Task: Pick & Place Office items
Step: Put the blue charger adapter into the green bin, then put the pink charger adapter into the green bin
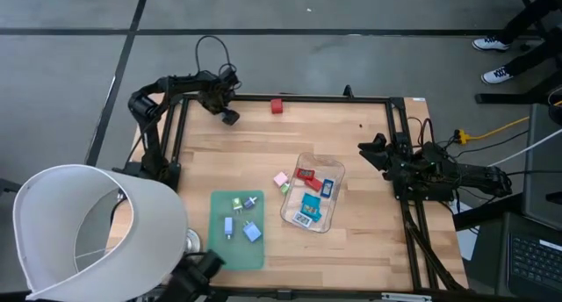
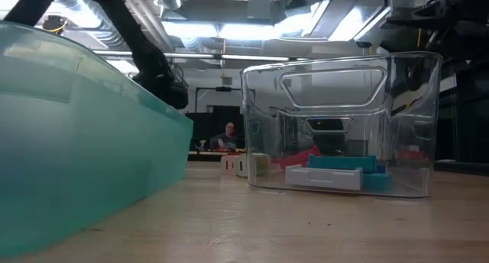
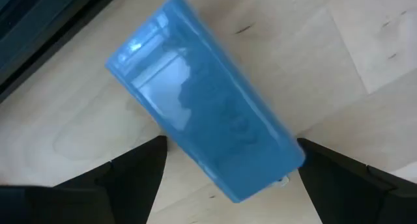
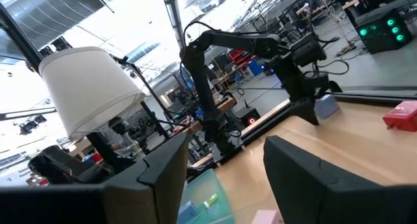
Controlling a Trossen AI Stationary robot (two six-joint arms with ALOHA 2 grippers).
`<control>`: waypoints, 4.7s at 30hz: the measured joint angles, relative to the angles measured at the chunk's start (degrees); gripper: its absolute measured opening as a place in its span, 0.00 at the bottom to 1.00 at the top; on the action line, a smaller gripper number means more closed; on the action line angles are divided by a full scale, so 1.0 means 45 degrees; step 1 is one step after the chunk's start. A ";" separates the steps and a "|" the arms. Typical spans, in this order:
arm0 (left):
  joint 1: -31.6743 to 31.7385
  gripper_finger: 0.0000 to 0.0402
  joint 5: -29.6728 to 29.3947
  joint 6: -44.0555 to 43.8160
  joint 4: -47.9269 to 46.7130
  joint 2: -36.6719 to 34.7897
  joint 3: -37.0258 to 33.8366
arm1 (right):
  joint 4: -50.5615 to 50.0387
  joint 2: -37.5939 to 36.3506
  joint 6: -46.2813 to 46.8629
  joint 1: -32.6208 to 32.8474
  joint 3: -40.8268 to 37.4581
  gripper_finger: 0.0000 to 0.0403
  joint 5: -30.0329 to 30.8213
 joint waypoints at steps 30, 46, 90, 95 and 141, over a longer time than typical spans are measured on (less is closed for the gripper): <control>-0.0279 0.69 -0.0807 -0.5250 0.1027 0.0172 0.0844 | -0.0273 0.0000 0.0023 -0.0004 -0.0003 0.50 -0.0005; -0.0586 0.29 0.0068 -0.5622 0.0434 0.0128 0.0857 | -0.0730 0.0000 0.0025 -0.0002 -0.0005 0.50 -0.0056; -1.4730 0.29 0.3784 -0.3998 0.0097 -0.5131 0.0717 | -0.1124 0.0000 -0.0260 0.0005 -0.0005 0.50 -0.0605; -1.5752 0.29 0.3821 -0.4445 0.0597 -0.3876 0.0717 | -0.1223 0.0000 -0.0146 0.0005 -0.0005 0.50 -0.0827; -1.6487 0.54 0.3326 -0.6611 -0.0501 -0.3531 0.0359 | -0.1778 0.0000 0.0321 0.0005 -0.0005 0.50 -0.0772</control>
